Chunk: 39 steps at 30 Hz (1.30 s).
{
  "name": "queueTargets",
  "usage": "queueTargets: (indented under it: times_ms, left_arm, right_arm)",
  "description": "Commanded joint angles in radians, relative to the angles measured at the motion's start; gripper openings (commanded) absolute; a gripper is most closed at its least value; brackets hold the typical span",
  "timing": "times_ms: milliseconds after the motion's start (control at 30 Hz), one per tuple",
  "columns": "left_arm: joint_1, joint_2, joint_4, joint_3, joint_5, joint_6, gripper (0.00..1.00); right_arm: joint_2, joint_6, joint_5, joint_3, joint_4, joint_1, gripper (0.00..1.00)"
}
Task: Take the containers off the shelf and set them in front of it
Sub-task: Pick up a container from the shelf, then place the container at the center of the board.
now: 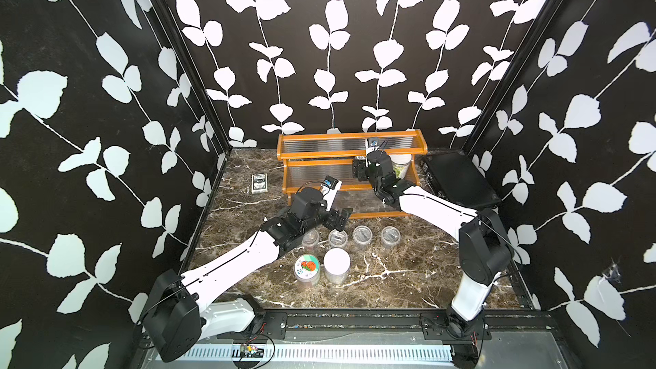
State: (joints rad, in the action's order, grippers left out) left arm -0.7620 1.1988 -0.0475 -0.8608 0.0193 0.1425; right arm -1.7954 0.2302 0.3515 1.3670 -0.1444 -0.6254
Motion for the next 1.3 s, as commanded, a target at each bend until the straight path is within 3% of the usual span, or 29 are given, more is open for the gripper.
queueTargets:
  times_ms: [0,767,933,1267]
  left_arm:
    - [0.006,-0.033,-0.011,0.017,-0.004,0.006,0.99]
    - [0.026,-0.069,-0.104,-0.011,-0.059,-0.017,0.99]
    - [0.034,-0.115,-0.161,-0.003,-0.074,-0.019,0.99]
    - [0.055,-0.14,-0.215,-0.011,-0.079,-0.029,0.99]
  right_arm:
    - [0.069,-0.037,-0.061,-0.021,-0.04,0.0,0.81]
    - [0.455,-0.188,-0.493,-0.337,0.187,-0.028,0.77]
    - [0.611,-0.222,-0.49,-0.469,0.27,-0.069,0.77]
    - [0.891,-0.121,-0.407,-0.791,0.218,-0.261,0.76]
